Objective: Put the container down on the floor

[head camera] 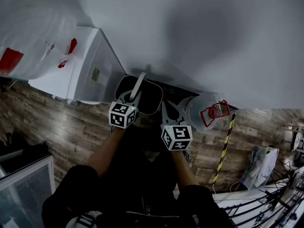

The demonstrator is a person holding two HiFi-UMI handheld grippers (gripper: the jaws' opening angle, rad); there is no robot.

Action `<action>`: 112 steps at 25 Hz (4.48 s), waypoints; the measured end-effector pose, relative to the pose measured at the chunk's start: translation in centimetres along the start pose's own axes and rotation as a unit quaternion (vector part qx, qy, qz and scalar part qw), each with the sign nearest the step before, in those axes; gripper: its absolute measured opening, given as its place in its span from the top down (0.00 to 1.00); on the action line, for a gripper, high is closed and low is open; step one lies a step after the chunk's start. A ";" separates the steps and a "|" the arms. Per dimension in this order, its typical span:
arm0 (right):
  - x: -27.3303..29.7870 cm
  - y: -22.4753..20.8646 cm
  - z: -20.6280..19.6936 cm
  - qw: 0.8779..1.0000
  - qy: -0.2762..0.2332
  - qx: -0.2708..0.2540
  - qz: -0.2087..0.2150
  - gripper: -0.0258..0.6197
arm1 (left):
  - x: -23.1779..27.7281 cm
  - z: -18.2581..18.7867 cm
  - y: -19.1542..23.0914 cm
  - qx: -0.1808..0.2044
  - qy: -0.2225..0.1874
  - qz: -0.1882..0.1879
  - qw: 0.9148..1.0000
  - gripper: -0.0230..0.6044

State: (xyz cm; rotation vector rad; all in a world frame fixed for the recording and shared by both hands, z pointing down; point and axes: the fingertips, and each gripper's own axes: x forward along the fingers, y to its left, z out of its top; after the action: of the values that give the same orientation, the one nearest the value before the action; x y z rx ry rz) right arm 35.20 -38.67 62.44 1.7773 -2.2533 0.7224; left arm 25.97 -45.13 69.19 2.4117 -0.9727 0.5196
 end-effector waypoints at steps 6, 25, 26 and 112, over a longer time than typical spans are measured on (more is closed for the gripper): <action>4.3 -0.8 -3.4 0.999 -0.017 -0.021 0.021 0.94 | 2.2 -2.7 2.6 0.000 -0.021 0.014 1.000 0.94; 16.8 -3.5 -12.9 0.994 -0.059 -0.091 0.035 0.94 | 11.3 -10.5 9.6 0.009 -0.076 0.013 0.997 0.94; 16.9 -3.5 -13.0 0.994 -0.061 -0.085 0.035 0.94 | 11.6 -10.8 10.0 0.008 -0.078 0.013 0.997 0.94; 17.6 -0.7 -14.8 0.993 -0.037 -0.087 0.065 0.94 | 8.7 -16.7 17.3 0.101 -0.156 0.162 0.969 0.61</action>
State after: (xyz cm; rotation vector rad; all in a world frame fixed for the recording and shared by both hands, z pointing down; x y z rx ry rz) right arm 28.91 -46.94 82.96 1.6153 -2.4161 0.4718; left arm 16.69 -51.24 92.22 2.5777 -1.5342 0.3701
